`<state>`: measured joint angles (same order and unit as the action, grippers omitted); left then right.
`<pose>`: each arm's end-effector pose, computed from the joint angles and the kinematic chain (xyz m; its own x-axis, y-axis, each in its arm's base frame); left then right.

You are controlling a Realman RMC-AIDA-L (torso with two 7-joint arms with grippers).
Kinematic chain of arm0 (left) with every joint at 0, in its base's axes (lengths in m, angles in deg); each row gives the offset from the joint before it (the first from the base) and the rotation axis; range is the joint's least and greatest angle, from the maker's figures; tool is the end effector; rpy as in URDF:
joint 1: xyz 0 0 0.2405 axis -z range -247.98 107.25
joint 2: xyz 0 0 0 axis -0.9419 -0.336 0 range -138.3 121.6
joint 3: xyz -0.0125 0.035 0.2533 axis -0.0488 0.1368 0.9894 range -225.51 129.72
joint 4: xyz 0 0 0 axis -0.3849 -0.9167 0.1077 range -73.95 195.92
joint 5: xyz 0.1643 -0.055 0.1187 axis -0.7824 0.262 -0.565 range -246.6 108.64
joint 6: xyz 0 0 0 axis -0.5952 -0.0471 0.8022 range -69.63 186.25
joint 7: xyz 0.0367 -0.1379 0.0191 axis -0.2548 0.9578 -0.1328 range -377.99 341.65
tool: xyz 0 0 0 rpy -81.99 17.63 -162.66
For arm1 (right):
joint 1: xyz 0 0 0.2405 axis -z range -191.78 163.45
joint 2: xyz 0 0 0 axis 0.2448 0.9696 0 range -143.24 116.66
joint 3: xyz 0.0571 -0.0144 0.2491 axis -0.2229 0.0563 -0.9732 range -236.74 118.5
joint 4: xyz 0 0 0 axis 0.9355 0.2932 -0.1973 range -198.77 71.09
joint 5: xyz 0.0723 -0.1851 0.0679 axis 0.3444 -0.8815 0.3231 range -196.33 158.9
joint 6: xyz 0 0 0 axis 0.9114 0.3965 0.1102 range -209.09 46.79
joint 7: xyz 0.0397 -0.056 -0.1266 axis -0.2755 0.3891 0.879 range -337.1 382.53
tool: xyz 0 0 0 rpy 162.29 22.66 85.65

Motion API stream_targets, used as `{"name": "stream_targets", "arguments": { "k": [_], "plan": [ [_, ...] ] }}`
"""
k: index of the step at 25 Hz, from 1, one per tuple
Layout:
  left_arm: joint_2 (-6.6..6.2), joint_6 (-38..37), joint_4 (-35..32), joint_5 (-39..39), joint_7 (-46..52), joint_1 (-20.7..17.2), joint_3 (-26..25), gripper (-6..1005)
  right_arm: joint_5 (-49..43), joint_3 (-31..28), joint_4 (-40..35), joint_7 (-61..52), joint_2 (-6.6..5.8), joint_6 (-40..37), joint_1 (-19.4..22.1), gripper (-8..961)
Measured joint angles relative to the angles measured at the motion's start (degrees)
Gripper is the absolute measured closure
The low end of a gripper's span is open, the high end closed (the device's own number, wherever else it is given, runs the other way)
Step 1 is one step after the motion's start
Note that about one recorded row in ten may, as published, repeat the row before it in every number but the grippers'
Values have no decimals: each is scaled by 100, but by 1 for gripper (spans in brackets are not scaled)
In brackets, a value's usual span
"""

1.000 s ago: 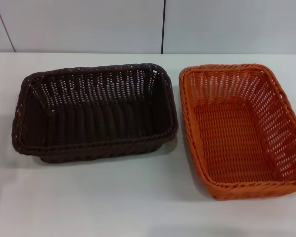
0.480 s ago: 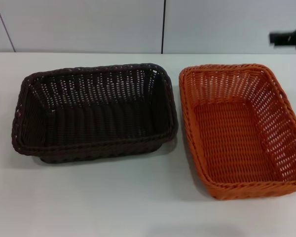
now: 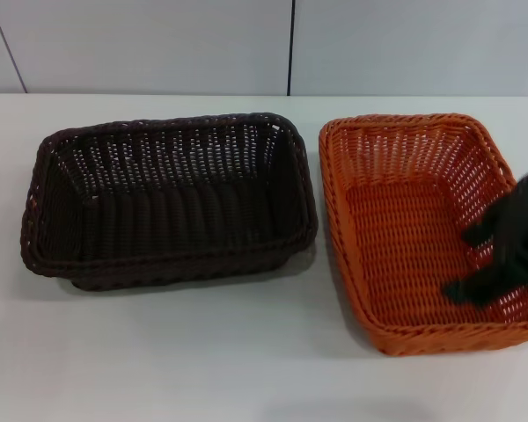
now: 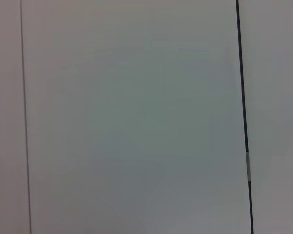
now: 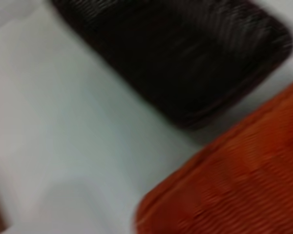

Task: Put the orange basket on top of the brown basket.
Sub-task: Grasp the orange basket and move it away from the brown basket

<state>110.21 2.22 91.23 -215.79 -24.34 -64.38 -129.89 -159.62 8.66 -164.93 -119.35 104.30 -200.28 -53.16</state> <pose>-0.3892 0.2816 0.0507 0.7614 -0.0138 0.6481 0.6246 0.2832 -0.7278 0.1088 0.3126 0.0773 0.8568 -0.4411 0.2672 -0.3662 -0.8851 -0.2872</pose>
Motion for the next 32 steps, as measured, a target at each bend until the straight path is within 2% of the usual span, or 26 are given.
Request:
{"name": "stream_targets", "arguments": {
  "k": [3,10,26,32],
  "plan": [
    [0,-14,-65,55,1,52,10,215,4,253,95,150,17,-295,-18,209],
    [0,-29,-195,89,2,155,1,215,-342,633,422,333,33,-296,-67,210],
    [0,-30,-204,91,2,175,44,214,-865,1470,1946,547,99,790,-318,210],
    [0,-5,-261,91,2,176,44,214,-879,1613,2322,549,118,1151,-330,215]
  ]
}}
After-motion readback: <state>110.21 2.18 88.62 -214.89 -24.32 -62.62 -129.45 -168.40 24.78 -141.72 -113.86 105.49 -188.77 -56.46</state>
